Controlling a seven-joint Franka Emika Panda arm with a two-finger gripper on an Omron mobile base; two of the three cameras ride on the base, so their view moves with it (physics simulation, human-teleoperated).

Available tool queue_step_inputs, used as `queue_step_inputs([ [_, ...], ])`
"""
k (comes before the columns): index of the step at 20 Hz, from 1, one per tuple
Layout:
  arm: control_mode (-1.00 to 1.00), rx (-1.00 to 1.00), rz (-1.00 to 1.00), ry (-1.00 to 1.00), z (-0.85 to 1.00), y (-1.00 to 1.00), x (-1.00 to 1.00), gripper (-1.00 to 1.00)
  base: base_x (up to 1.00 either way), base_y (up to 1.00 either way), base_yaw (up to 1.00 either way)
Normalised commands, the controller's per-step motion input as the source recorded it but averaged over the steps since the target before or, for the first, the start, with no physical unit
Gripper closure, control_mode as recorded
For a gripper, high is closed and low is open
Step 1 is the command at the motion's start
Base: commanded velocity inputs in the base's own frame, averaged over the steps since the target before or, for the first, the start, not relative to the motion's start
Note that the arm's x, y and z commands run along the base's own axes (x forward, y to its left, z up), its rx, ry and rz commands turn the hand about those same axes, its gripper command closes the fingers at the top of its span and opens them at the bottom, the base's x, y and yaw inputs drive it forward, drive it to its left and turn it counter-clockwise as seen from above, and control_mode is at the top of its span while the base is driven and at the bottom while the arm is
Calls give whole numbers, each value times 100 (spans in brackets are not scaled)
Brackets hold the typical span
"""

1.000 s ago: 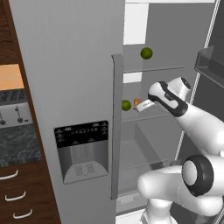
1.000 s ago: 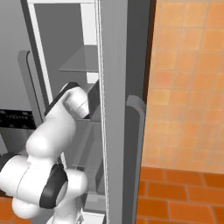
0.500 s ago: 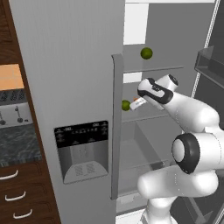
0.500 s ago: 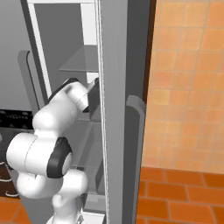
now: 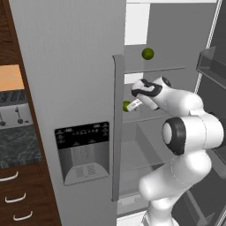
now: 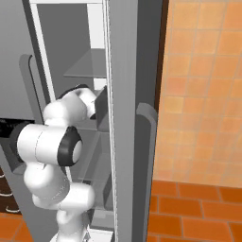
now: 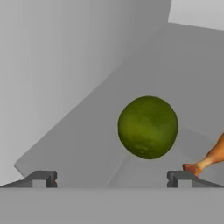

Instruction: Place one lime and one chicken drumstick in each tupperware on the nearby counter, to pack two identical lunches.

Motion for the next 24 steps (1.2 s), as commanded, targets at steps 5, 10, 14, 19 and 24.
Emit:
queue_step_inputs([
  [5, -100, 0, 2, 0, -29, 0, 57, -100, 0, 0, 0],
  [10, -100, 0, 0, 4, -26, 7, 49, -100, 0, 0, 0],
  [14, -100, -1, 0, 5, -26, 14, 47, -100, 0, 0, 0],
  [19, -100, -5, 0, 8, -57, 14, 31, 100, 0, 0, 0],
  [24, -100, -8, -3, 22, -85, -7, -24, 100, 0, 0, 0],
])
